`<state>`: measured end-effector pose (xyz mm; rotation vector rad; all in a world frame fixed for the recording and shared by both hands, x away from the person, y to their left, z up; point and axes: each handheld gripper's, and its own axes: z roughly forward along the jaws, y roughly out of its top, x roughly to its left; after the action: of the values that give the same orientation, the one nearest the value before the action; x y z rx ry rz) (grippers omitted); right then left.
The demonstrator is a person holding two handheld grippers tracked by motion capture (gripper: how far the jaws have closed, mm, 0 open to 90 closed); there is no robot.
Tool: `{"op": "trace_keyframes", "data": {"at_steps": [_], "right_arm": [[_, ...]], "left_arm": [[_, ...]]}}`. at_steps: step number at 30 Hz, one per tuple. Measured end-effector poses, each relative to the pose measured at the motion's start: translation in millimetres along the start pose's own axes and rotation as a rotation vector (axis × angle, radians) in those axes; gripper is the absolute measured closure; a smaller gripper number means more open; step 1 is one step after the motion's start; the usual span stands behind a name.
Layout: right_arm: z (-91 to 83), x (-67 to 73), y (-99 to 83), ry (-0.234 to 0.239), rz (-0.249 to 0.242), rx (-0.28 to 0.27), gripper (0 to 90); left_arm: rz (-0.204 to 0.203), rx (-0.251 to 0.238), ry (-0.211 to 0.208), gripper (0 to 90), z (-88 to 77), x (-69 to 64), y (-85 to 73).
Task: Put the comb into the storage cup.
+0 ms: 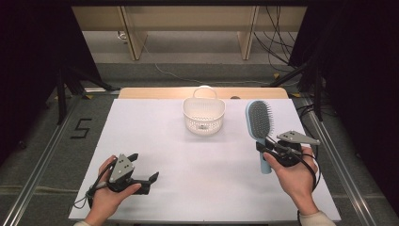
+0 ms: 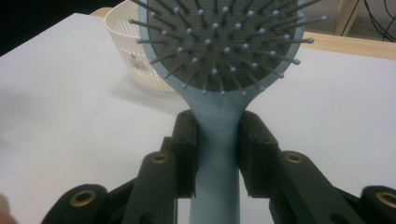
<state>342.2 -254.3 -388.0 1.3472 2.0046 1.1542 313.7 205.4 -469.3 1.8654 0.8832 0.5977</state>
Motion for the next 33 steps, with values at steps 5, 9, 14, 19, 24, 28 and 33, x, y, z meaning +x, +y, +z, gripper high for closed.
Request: {"op": "trace_keyframes", "data": {"at_steps": [5,9,14,19,24,28,33], "right_arm": [[1.0,0.1,2.5,-0.001,0.003,-0.018,70.5],[1.6,0.3,4.4,-0.004,0.004,-0.03,70.5],[2.9,0.1,6.4,-0.003,0.005,-0.036,70.5],[4.2,0.4,8.0,-0.007,0.005,-0.044,70.5],[5.1,0.9,10.2,-0.005,0.004,-0.049,70.5],[5.9,1.8,12.3,-0.006,0.003,-0.06,70.5],[6.7,2.3,14.2,-0.007,-0.001,-0.07,70.5]], "left_arm": [[-0.001,-0.001,0.0,2.1,0.3,-0.2,0.0],[0.001,0.001,0.001,2.1,0.2,-0.1,0.1],[0.0,0.0,0.001,2.1,0.2,-0.2,0.3],[0.0,0.0,0.0,2.1,0.1,0.0,0.3],[0.002,0.0,0.0,2.1,0.2,-0.1,0.3],[0.0,-0.001,0.001,2.1,0.1,-0.2,0.4],[0.001,-0.001,0.001,2.1,0.2,-0.2,0.3]]}}
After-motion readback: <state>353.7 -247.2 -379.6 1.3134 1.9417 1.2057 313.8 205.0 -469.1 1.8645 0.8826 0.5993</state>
